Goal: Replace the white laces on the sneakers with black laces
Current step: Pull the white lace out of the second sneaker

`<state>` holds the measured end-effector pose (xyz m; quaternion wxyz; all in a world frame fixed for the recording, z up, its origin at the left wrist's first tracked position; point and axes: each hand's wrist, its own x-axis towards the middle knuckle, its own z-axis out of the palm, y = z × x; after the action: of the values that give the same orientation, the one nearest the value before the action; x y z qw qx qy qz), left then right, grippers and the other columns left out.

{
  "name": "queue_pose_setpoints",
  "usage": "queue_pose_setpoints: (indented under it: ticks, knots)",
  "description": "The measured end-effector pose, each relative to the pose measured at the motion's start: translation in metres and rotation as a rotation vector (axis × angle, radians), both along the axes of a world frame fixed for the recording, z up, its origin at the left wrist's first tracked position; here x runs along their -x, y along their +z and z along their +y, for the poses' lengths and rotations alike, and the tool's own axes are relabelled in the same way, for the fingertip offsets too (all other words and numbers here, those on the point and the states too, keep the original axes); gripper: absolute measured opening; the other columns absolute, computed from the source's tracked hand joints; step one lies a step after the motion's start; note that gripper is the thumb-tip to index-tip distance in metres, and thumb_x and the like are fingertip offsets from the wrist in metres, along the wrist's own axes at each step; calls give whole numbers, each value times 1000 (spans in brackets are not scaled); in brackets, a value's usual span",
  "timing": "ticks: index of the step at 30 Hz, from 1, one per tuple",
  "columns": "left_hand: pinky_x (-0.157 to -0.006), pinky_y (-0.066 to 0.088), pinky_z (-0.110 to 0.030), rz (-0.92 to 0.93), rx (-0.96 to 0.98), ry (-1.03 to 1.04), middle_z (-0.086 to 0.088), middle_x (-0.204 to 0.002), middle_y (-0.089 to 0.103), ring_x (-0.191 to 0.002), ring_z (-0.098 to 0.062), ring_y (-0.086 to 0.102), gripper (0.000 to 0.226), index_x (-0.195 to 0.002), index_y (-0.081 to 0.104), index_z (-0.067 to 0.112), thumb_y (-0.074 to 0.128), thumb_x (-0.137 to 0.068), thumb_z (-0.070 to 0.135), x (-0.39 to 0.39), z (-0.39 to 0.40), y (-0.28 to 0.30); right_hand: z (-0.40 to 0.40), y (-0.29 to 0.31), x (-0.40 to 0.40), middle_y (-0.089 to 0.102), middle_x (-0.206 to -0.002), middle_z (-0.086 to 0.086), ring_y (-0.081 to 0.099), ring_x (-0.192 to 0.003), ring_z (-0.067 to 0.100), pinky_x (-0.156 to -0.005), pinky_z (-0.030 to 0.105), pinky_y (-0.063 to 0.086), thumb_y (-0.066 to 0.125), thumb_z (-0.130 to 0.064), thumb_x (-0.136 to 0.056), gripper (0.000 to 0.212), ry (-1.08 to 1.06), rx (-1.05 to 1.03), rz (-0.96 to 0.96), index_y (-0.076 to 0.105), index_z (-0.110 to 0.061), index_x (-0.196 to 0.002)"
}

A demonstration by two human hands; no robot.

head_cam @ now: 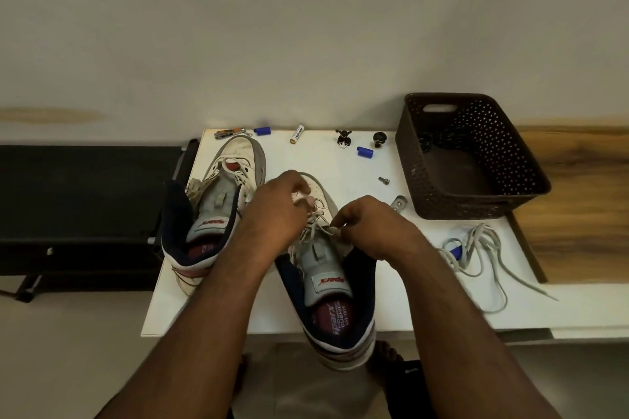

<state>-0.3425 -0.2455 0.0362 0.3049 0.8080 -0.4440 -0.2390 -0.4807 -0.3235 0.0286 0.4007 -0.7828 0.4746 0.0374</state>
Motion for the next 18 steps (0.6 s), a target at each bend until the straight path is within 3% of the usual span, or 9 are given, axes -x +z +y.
queue_pose_setpoints:
  ticks: [3, 5, 7, 9, 12, 14, 16, 18]
  knots:
    - [-84, 40, -22, -19, -103, -139, 9, -117, 58, -105, -12, 56, 40, -118, 63, 29, 76, -80, 28, 3, -1, -1, 1, -1, -2, 69, -103, 2, 63, -84, 15, -66, 23, 49, 65, -18, -89, 18, 3, 14, 3, 72, -21, -105]
    - [-82, 38, -19, -111, -202, -160, 5, -115, 64, -105, -12, 58, 30, -106, 72, 25, 79, -77, 28, 0, -3, -7, 0, -1, -2, 69, -102, 1, 63, -84, 14, -63, 22, 48, 66, -20, -89, 16, 7, 19, 6, 73, -22, -103]
    - [-68, 37, -18, -144, -208, -145, 4, -95, 68, -87, -10, 60, 15, -90, 77, 22, 78, -78, 30, -3, -5, -10, -1, 0, -1, 69, -101, 1, 63, -84, 15, -61, 21, 48, 65, -20, -89, 16, 5, 14, 11, 73, -22, -103]
    - [-62, 35, -19, -109, -106, -118, 7, -79, 64, -72, -5, 55, 11, -76, 74, 22, 76, -80, 32, -1, -6, -12, -1, 0, 0, 69, -102, 2, 63, -85, 15, -65, 23, 50, 64, -18, -89, 17, -1, 3, 9, 72, -22, -104]
    - [-76, 40, -20, -36, 251, 126, 9, -90, 62, -85, -8, 58, 11, -81, 73, 12, 71, -85, 21, 5, -6, -9, -1, 2, 0, 68, -108, 2, 62, -92, 16, -73, 26, 49, 63, -16, -90, 20, 3, -2, 13, 71, -20, -107]
    - [-78, 43, -22, -58, 449, 298, 8, -95, 60, -91, -9, 57, 9, -86, 71, 8, 68, -88, 16, 6, -5, -5, -2, 3, 2, 68, -110, 3, 62, -94, 17, -74, 27, 50, 63, -16, -90, 21, -3, 17, 5, 71, -19, -109]
    - [-77, 46, -21, -17, 485, 309, 5, -106, 62, -96, -13, 60, 6, -95, 66, 14, 65, -90, 18, 5, -6, -3, -2, 4, 2, 68, -111, 3, 62, -96, 18, -78, 30, 52, 62, -18, -91, 22, -8, 42, 5, 70, -19, -111]
    - [-85, 45, -24, 55, 378, 150, 5, -123, 57, -109, -14, 57, 26, -112, 59, 22, 68, -88, 21, 4, -7, -2, -2, 3, 1, 68, -111, 5, 63, -97, 20, -79, 33, 54, 61, -17, -90, 23, 5, 62, 26, 69, -18, -112]
